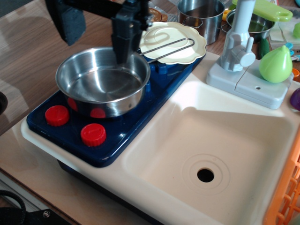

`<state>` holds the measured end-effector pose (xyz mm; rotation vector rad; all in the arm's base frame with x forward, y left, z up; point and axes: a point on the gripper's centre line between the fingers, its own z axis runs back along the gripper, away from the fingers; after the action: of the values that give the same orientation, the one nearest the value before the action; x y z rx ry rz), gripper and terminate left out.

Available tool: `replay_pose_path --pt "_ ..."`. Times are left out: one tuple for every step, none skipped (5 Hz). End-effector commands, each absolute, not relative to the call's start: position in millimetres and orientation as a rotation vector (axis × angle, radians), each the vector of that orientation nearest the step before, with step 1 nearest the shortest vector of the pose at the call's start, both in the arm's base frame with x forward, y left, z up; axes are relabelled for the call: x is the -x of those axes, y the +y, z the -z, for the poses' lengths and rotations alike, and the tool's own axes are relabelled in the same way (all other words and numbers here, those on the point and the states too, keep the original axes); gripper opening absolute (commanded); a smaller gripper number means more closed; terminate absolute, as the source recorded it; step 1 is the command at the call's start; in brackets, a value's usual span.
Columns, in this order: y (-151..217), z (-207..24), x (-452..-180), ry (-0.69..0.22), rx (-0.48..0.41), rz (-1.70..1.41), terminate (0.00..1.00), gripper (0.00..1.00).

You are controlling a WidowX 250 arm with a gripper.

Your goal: Put pan from stove to sink

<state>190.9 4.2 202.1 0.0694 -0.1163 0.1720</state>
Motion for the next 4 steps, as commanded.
replay_pose_path --pt "-6.7 -210.2 -209.1 -0.133 -0.025 -0.3 0.0 1.0" --pt "-15.9 -197.3 -214.5 -0.156 -0.021 -0.371 0.0 1.0" --pt "-13.7 -183.8 -221.6 -0.194 -0.014 -0.364 0.0 1.0" --pt "-11.3 -177.0 -229.0 -0.204 -0.006 -0.359 0.0 1.0"
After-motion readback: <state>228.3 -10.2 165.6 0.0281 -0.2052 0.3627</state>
